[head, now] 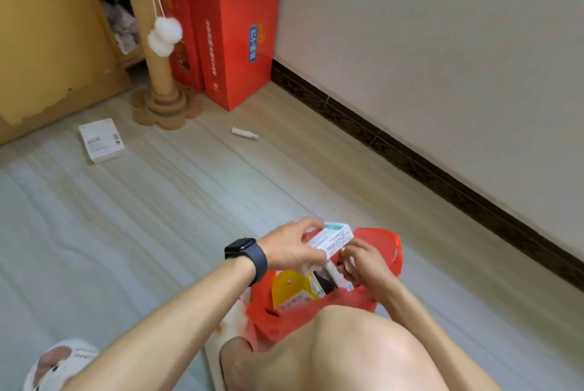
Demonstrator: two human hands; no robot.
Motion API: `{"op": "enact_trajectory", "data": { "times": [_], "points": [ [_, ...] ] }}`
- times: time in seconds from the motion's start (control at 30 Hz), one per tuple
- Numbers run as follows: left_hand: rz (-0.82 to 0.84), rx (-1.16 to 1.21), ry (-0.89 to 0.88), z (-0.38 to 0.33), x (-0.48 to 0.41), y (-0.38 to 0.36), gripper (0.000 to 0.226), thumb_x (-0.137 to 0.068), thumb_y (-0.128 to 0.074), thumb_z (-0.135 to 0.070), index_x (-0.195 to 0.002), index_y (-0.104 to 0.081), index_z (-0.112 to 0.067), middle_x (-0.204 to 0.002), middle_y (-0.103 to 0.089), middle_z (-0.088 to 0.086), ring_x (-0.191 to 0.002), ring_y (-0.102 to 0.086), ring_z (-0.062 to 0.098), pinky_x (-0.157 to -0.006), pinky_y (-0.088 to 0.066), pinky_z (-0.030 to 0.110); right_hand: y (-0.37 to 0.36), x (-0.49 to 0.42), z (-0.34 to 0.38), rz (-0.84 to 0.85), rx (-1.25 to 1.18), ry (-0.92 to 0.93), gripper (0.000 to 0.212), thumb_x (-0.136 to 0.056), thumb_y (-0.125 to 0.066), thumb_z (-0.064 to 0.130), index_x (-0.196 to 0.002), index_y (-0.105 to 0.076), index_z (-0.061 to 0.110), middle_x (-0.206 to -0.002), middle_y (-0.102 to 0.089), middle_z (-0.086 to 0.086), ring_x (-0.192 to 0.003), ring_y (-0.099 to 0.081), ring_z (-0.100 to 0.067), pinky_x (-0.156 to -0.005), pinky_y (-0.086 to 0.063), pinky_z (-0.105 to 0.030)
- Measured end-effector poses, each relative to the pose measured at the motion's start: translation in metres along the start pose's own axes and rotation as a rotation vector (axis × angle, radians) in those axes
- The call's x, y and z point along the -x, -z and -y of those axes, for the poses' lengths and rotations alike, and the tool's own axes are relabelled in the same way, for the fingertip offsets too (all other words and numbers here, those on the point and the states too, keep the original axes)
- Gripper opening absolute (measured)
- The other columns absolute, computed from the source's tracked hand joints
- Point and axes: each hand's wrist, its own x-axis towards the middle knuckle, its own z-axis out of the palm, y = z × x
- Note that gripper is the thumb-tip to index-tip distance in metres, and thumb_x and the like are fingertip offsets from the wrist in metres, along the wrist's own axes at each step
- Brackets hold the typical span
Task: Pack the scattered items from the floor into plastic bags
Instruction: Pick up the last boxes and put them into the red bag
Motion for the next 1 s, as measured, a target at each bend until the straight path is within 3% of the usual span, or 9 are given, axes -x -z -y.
{"op": "enact_trajectory", "data": {
  "times": [0.2, 0.27, 0.33, 0.4, 0.53, 0.63, 0.73, 0.8, 1.0],
  "points": [
    [0.065, -0.352, 0.144, 0.017, -0.038, -0.054, 0.073, -0.071, -0.054, -0.057, -0.138, -0.042, -0.031, -0.133, -0.051, 0.009, -0.114, -0.053, 0.029, -0.094, -0.048, 0.038, 0.020, -0.016, -0.027, 0.057, 0.268, -0.106, 0.017, -0.083, -0.046, 0.010, -0.081, -0.063, 0.013, -0.072, -0.052, -0.008, -0.057, -0.051, -0.020, -0.049, -0.034, -0.021],
    [0.071, -0.401, 0.144, 0.021, -0.045, -0.068, 0.080, -0.070, -0.042, -0.071, -0.141, -0.036, -0.034, -0.141, -0.041, 0.011, -0.126, -0.043, 0.035, -0.102, -0.040, 0.043, 0.022, -0.023, -0.026, 0.028, 0.306, -0.039, 0.022, -0.085, -0.045, 0.013, -0.089, -0.066, 0.007, -0.078, -0.058, -0.009, -0.065, -0.054, -0.022, -0.050, -0.038, -0.023],
    [0.094, -0.498, 0.106, 0.026, -0.050, -0.075, 0.077, -0.081, -0.034, -0.072, -0.147, -0.032, -0.033, -0.151, -0.034, 0.008, -0.137, -0.032, 0.034, -0.110, -0.029, 0.046, 0.025, -0.034, -0.031, 0.043, 0.472, -0.028, 0.035, -0.095, -0.042, 0.028, -0.117, -0.063, 0.011, -0.106, -0.067, -0.008, -0.095, -0.063, -0.028, -0.076, -0.049, -0.030],
    [0.061, -0.722, 0.026, 0.038, -0.048, -0.074, 0.067, -0.095, -0.029, -0.060, -0.151, -0.028, -0.025, -0.156, -0.032, 0.005, -0.144, -0.022, 0.028, -0.117, -0.013, 0.051, 0.033, -0.041, -0.043, 0.046, 0.881, -0.100, 0.058, -0.095, -0.025, 0.051, -0.147, -0.036, 0.027, -0.142, -0.051, -0.013, -0.130, -0.048, -0.031, -0.105, -0.037, -0.043],
    [0.010, -1.141, 0.030, 0.068, -0.035, -0.056, 0.076, -0.095, -0.029, -0.064, -0.155, -0.015, -0.020, -0.163, -0.010, 0.009, -0.150, 0.007, 0.028, -0.114, 0.013, 0.060, 0.062, -0.034, -0.050, -0.117, 1.370, -0.169, 0.065, -0.089, -0.045, 0.047, -0.150, -0.029, 0.031, -0.157, -0.030, -0.008, -0.137, -0.041, -0.028, -0.103, -0.039, -0.046],
    [0.056, -1.374, 0.144, 0.071, -0.026, -0.027, 0.089, -0.086, -0.036, -0.074, -0.156, -0.005, -0.029, -0.162, 0.012, 0.009, -0.145, 0.022, 0.038, -0.109, 0.011, 0.067, 0.086, -0.029, -0.047, -0.184, 1.545, -0.074, 0.074, -0.082, -0.053, 0.041, -0.150, -0.028, 0.032, -0.165, 0.006, -0.008, -0.145, -0.029, -0.023, -0.105, -0.033, -0.051],
    [0.106, -1.274, 0.398, 0.061, -0.015, -0.008, 0.060, -0.096, -0.041, -0.040, -0.151, -0.017, -0.044, -0.161, -0.007, 0.016, -0.143, -0.014, 0.050, -0.110, -0.013, 0.068, 0.092, -0.020, -0.036, -0.176, 1.506, -0.052, 0.075, -0.083, -0.056, 0.039, -0.150, -0.026, 0.031, -0.164, 0.015, -0.008, -0.140, -0.039, -0.022, -0.103, -0.039, -0.048],
    [0.095, -1.114, 0.455, 0.055, -0.006, -0.005, 0.054, -0.097, -0.040, -0.027, -0.147, -0.027, -0.042, -0.149, -0.034, 0.012, -0.128, -0.047, 0.039, -0.103, -0.039, 0.057, 0.091, -0.013, -0.028, -0.184, 1.515, 0.026, 0.071, -0.085, -0.057, 0.036, -0.149, -0.028, 0.032, -0.164, 0.013, -0.008, -0.136, -0.045, -0.021, -0.099, -0.043, -0.041],
    [-0.254, -1.270, 0.398, 0.010, 0.015, 0.062, 0.062, -0.091, -0.046, -0.024, -0.146, -0.026, -0.047, -0.163, 0.002, 0.001, -0.132, -0.039, 0.033, -0.105, -0.030, 0.056, 0.088, 0.001, 0.023, -0.330, 1.415, 0.237, 0.083, -0.079, -0.061, 0.036, -0.151, -0.021, 0.036, -0.159, 0.031, -0.009, -0.141, -0.037, -0.021, -0.103, -0.036, -0.047]
  ]
}}
